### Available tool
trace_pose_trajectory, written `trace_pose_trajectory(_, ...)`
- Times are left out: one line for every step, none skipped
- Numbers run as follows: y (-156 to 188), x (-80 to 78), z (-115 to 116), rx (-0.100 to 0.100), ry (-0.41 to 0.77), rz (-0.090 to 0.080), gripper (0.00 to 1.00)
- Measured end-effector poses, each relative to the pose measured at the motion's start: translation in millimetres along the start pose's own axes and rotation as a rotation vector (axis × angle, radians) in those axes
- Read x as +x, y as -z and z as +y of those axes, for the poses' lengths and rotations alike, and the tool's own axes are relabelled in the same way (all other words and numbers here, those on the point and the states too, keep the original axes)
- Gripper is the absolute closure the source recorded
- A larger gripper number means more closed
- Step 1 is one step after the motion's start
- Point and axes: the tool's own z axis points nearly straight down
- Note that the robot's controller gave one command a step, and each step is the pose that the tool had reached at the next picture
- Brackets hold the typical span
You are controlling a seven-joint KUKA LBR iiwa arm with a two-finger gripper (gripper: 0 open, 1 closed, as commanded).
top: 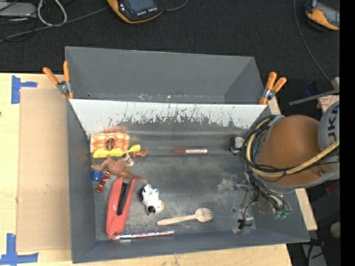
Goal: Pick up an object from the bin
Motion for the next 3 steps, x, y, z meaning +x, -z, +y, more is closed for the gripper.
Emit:
trace_pose_trajectory(-55.7, -16.0, 58.9, 0.001, 0.048, -0.019, 0.0)
trace_pose_trajectory(-24.5, -53.0, 56.1, 0.006, 0.063, -0.009, 1.0)
trace_pose_trajectory(-24.5, -53.0, 56.5, 0.006, 0.064, -0.009, 0.0)
